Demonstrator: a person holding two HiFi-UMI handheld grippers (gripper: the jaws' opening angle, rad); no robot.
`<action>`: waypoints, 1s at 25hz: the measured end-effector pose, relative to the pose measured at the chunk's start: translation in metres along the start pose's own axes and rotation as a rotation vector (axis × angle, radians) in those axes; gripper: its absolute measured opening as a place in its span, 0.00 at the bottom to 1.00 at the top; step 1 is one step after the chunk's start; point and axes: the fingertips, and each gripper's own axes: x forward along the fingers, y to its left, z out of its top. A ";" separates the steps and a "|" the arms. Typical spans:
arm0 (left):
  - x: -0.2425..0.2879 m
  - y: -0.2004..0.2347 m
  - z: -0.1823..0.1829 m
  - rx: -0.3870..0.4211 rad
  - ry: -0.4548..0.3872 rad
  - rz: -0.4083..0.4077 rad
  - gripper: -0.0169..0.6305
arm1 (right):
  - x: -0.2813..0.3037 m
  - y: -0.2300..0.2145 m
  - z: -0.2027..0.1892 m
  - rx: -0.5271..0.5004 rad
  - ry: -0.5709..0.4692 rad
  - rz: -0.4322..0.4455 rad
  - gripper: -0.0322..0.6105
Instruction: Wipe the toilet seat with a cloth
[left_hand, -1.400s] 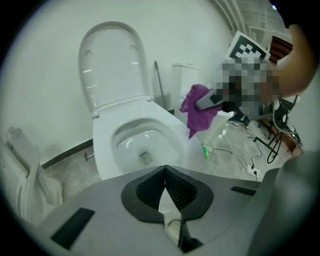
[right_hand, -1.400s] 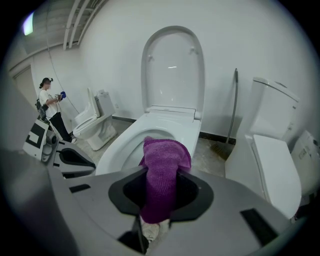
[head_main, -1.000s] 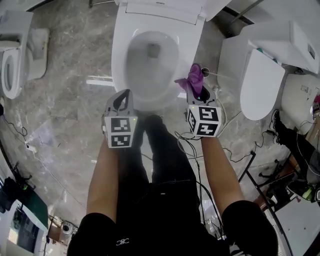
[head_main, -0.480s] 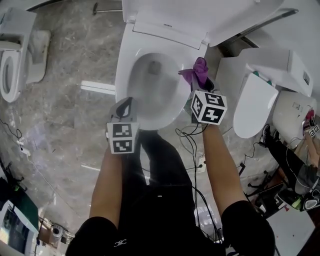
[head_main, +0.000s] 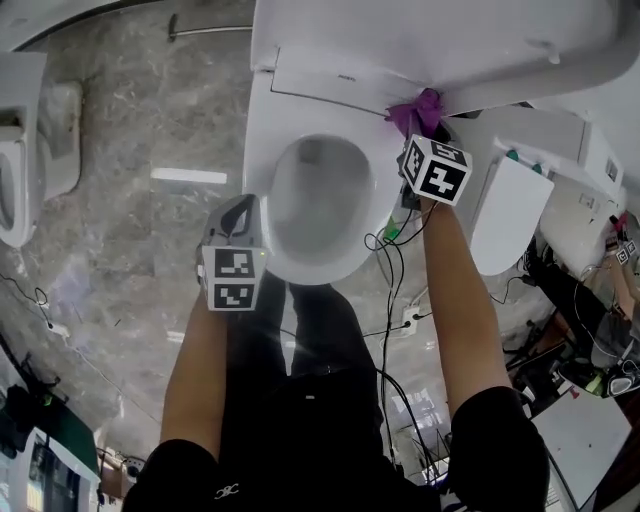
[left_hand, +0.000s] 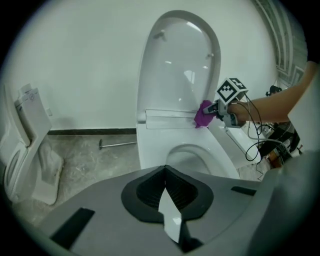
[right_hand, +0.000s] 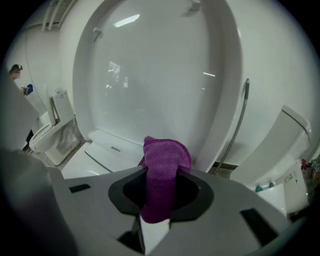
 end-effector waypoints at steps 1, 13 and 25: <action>0.002 0.007 0.004 0.016 0.002 -0.009 0.04 | 0.009 -0.001 0.005 0.001 0.005 -0.012 0.20; 0.024 0.070 0.033 -0.007 0.045 -0.025 0.04 | 0.063 -0.018 0.005 0.290 0.117 -0.084 0.19; 0.028 0.059 0.018 -0.102 0.081 -0.030 0.04 | 0.079 0.123 0.045 0.040 0.074 0.164 0.19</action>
